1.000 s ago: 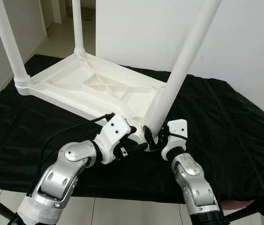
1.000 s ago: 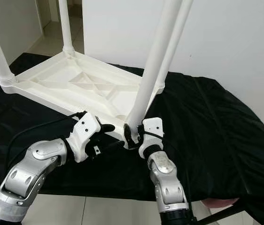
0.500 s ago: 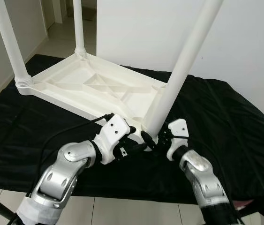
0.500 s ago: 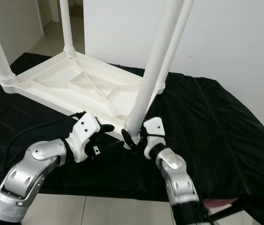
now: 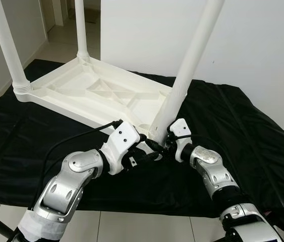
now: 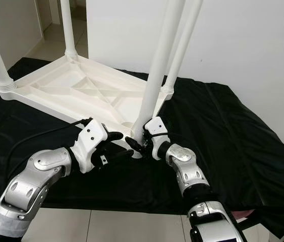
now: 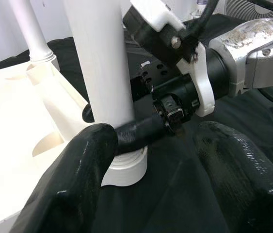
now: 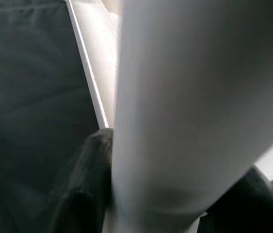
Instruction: Building children table
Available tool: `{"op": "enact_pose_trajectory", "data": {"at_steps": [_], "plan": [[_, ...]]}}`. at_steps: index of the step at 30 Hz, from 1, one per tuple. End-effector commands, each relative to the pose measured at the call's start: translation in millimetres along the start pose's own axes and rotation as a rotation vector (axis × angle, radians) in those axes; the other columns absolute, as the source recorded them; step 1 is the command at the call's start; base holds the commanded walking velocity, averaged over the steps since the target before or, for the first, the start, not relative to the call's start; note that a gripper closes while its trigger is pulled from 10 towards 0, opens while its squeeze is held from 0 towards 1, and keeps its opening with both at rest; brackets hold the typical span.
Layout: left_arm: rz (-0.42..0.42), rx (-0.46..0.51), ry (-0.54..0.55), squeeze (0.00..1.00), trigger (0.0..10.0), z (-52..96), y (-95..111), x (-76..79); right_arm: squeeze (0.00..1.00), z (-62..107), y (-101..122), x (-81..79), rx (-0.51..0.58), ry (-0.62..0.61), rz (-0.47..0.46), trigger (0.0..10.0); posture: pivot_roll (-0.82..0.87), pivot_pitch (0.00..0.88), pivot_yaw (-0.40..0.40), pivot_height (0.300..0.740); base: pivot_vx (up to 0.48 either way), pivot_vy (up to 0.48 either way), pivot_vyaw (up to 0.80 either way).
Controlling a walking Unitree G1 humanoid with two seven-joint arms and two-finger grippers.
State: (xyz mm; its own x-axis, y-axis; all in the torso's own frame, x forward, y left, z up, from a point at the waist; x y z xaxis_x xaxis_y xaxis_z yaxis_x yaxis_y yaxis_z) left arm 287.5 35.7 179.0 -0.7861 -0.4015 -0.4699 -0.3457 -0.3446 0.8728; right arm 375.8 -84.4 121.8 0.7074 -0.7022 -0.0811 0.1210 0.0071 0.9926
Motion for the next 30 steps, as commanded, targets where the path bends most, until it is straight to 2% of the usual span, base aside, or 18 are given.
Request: {"op": "enact_pose_trajectory", "data": {"at_steps": [1, 6, 11, 14, 15, 16, 18, 19, 20, 23, 25, 28, 30], "plan": [[-0.012, -0.014, 0.059, 0.0, 10.0, 1.1, 1, -4.8, 0.0, -1.6, -4, -1.6, -0.031, 0.026, 0.018, 0.0, 0.07, 0.0, -0.141, 0.74, 0.0, 0.0, 0.0], [-0.005, -0.017, 0.064, 0.0, 10.0, 2.2, 0, -4.1, 0.0, 1.9, -7, -2.1, 0.001, 0.033, -0.04, 0.0, 0.06, 0.0, -0.138, 0.74, 0.0, 0.0, 0.0], [-0.005, -0.018, 0.063, 0.0, 10.0, 1.9, 0, -4.1, 0.0, 3.1, -8, -3.2, 0.014, 0.027, -0.056, 0.0, 0.06, 0.0, -0.138, 0.74, 0.0, 0.0, 0.0], [-0.005, -0.017, 0.063, 0.0, 10.0, 0.7, -1, -4.7, 0.0, 4.4, -7, -2.4, 0.051, -0.02, -0.069, 0.0, 0.05, 0.0, -0.142, 0.74, 0.0, 0.0, 0.0], [-0.004, -0.016, 0.064, 0.0, 10.0, 0.2, 0, -5.1, 0.0, 5.5, -6, -1.2, 0.069, -0.062, -0.077, 4.2, 0.05, 0.0, -0.143, 0.74, 0.0, 0.0, 0.0], [-0.003, -0.016, 0.065, 0.0, 10.0, -0.5, 0, -5.4, 0.0, 7.1, -5, 2.1, 0.084, -0.127, -0.077, 10.0, 0.04, 0.0, -0.143, 0.74, 0.0, 0.0, 0.0], [-0.002, -0.015, 0.066, 0.0, 10.0, -0.8, -1, -5.5, 0.0, 8.3, -5, 4.5, 0.091, -0.169, -0.075, 10.0, 0.04, 0.0, -0.143, 0.74, 0.0, 0.0, 0.0], [-0.001, -0.014, 0.067, 0.0, 10.0, -0.9, -1, -5.3, 0.0, 10.3, -7, 9.1, 0.094, -0.232, -0.081, 10.0, 0.04, 0.0, -0.14, 0.74, 0.0, 0.0, 0.0], [-0.001, -0.014, 0.067, 0.0, 10.0, -0.9, -1, -5.3, 0.0, 10.3, -7, 9.1, 0.094, -0.232, -0.081, 10.0, 0.04, 0.0, -0.14, 0.74, 0.0, 0.0, 0.0], [0.004, -0.013, 0.062, 0.0, 10.0, -1.7, -1, -3.4, 0.0, 18.2, -7, 14.5, 0.131, -0.384, -0.122, 10.0, 0.03, 0.0, -0.132, 0.74, 0.0, 0.0, 0.0], [0.005, -0.014, 0.06, 0.0, 10.0, -1.8, -2, -2.7, 0.0, 20.9, -7, 14.3, 0.145, -0.422, -0.119, 10.0, 0.03, 0.0, -0.127, 0.74, 0.0, 0.0, 0.0], [0.008, -0.013, 0.055, 0.0, 10.0, -3.4, -3, -1.3, 0.0, 35.5, -15, 22.5, 0.174, -0.649, -0.182, 10.0, 0.02, 0.0, -0.122, 0.74, 0.0, 0.0, 0.0], [0.008, -0.012, 0.053, 0.0, 10.0, -4.0, -3, -0.8, 0.0, 39.5, -17, 23.4, 0.175, -0.698, -0.191, 10.0, 0.02, 0.0, -0.122, 0.74, 0.0, 0.0, 0.0]]}}
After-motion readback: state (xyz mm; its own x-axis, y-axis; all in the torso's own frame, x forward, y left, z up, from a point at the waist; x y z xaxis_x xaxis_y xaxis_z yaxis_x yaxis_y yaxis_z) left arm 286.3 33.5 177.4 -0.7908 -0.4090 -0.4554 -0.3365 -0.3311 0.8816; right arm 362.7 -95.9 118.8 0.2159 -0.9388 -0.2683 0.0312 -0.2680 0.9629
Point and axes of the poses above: a point about 5 cm out from each wrist's last joint towards the gripper, its own z axis pointing back from the gripper into the wrist, its own y axis along the axis of the wrist's last joint, x = y × z, the point moved 5 cm from there along -z, pointing out of the wrist towards the gripper, and after that the axes turned 14 degrees about -z, right-handed, at the moved point
